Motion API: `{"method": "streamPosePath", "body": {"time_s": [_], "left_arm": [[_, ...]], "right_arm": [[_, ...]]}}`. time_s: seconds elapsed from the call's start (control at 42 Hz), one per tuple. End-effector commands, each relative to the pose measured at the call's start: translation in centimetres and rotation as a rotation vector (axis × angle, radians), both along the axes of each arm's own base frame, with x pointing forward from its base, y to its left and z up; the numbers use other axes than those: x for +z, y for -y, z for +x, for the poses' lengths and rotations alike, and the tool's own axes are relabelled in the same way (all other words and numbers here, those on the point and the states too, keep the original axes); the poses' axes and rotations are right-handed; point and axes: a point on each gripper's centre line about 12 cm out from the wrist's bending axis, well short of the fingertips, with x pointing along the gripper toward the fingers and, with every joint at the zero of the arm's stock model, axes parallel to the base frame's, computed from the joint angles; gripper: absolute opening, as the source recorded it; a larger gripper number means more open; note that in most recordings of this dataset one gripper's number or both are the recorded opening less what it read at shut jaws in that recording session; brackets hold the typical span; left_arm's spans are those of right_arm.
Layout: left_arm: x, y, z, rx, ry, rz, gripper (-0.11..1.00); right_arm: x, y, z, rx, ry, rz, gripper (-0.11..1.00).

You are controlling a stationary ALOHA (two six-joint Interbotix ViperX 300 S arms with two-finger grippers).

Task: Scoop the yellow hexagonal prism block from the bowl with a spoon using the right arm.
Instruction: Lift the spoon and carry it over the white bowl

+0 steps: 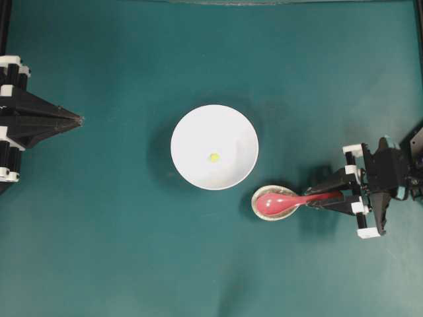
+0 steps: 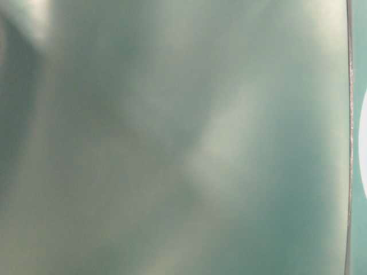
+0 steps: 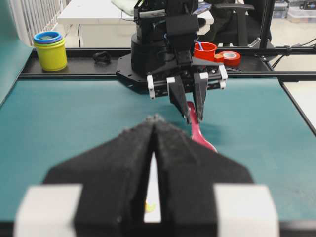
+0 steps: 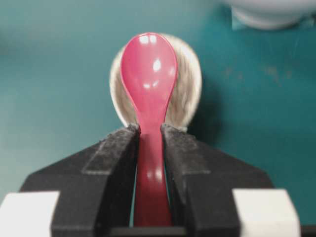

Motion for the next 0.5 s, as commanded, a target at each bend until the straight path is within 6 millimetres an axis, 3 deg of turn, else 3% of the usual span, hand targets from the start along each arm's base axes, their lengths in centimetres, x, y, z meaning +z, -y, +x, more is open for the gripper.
{"method": "streamPosePath", "body": {"time_s": [0.0,0.477], "left_arm": [[0.6,0.0,0.2,0.001,0.015,0.005,0.00],[0.8,0.0,0.1,0.001,0.026,0.003,0.00]], "right_arm": [[1.7,-0.1,0.4,-0.004,0.053,0.030,0.23],[8.7,1.8,2.0,-0.040,-0.030,0.087,0.23]]}}
